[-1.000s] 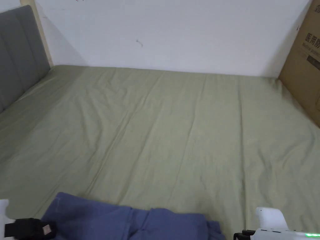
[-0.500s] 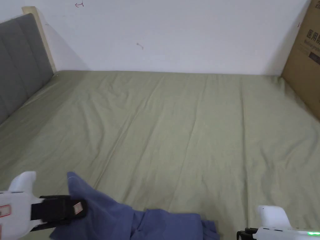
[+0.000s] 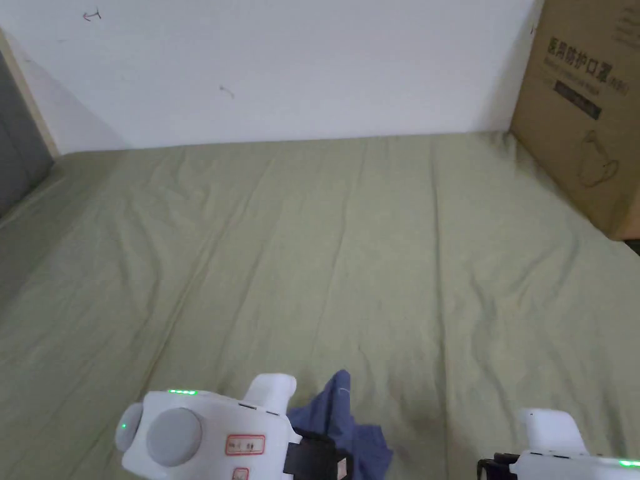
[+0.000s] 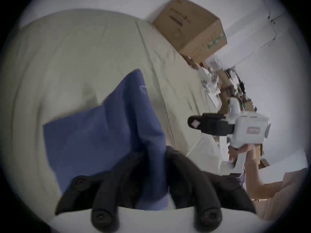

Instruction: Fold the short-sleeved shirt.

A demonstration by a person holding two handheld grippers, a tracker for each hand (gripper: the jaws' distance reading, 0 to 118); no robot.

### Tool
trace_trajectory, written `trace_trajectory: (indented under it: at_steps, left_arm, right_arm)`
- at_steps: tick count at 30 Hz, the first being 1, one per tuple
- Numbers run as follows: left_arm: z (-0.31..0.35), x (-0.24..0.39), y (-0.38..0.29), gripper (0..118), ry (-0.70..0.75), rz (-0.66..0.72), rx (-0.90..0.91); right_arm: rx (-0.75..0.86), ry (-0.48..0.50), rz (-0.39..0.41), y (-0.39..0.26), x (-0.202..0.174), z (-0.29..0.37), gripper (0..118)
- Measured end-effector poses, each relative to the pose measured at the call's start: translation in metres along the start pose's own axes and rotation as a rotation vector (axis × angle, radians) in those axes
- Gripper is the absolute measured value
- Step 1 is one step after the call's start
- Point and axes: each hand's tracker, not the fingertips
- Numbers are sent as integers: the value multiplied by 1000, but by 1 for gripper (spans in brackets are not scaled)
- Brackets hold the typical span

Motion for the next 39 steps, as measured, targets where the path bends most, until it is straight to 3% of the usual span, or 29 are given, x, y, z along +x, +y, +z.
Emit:
trace_trajectory:
  at_steps: [3,6,8,9,10,11,12,14,19,36,39]
  left_arm:
    - [-14,2,-2,103,-40,51,7]
    - [-3,-3,-3,108,-121,119,89]
    - [9,-15,-4,100,-125,172,136]
    - [17,-17,-5,76,-114,200,151]
    - [22,-24,-7,42,-101,214,158]
    - [25,-30,-11,19,-83,214,163]
    - [26,-36,-15,8,-36,214,171]
    - [21,-42,-24,2,66,229,164]
    - [-12,-47,-43,1,-69,292,43]
    - [-106,28,-47,1,-80,97,-135]
    - [-97,28,-47,1,-106,137,-106]
  right_arm:
    - [-6,-17,-30,-4,11,1,0]
    - [-7,-23,-46,-7,18,1,0]
    - [-8,-20,-52,-7,18,0,0]
    - [-8,-19,-52,-8,18,0,0]
    - [-8,-16,-52,-8,17,-2,0]
    - [-8,-13,-54,-8,15,-3,0]
    - [-8,-4,-55,-8,14,-4,0]
    - [-13,7,-50,-9,10,-7,0]
    - [-22,24,-27,-9,3,-9,0]
    - [-22,10,-44,-14,10,-3,0]
    - [-15,8,-43,-12,11,3,0]
